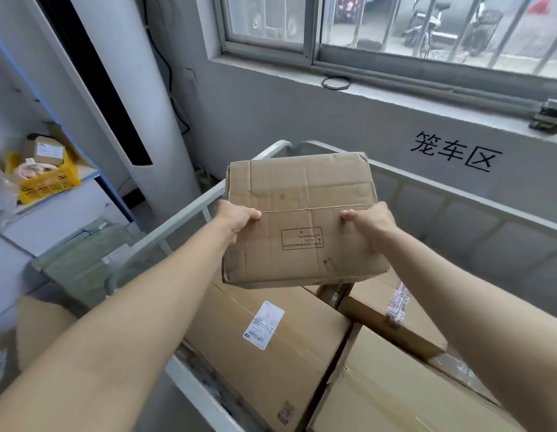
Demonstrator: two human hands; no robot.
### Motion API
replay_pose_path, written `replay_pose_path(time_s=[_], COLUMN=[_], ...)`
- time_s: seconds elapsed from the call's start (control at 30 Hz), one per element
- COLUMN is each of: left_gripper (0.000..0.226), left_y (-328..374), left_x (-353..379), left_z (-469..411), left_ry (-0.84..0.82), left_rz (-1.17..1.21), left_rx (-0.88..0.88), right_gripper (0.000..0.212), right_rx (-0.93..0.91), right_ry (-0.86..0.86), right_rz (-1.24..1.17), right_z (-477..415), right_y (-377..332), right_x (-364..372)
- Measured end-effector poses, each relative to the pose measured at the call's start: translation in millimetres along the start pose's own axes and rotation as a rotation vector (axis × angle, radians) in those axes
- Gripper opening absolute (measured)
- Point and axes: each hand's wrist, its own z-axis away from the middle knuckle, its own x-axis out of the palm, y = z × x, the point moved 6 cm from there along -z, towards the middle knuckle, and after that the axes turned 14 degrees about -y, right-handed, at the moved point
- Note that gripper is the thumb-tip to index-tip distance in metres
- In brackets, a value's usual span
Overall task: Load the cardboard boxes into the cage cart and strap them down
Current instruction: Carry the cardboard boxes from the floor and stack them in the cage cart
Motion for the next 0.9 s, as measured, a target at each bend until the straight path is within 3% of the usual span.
replay_pose_path(time_s=[0.3, 0.43, 0.7, 0.9], left_gripper=[0.045, 0.08, 0.065, 0.098], left_y=[-45, -82, -138, -160], left_x=[-63, -84, -85, -80], left_z=[-88, -120, -153, -162], left_ry=[-0.075, -0.115, -0.18, -0.188], left_rz=[-0.136, -0.235, -0.289, -0.351], left_rx=[-0.156, -0.283, -0.417, -0.504], right_gripper=[0.069, 0.056, 0.05, 0.063], right_rx=[0.191, 0.301, 0.437, 0.452], right_ry=[-0.133, -0.21, -0.262, -0.219], right_rz=[0.047, 0.062, 0.078, 0.071], right_z=[-47, -57, -77, -91], right_y=[11, 32, 64, 78], right_x=[109, 152, 184, 188])
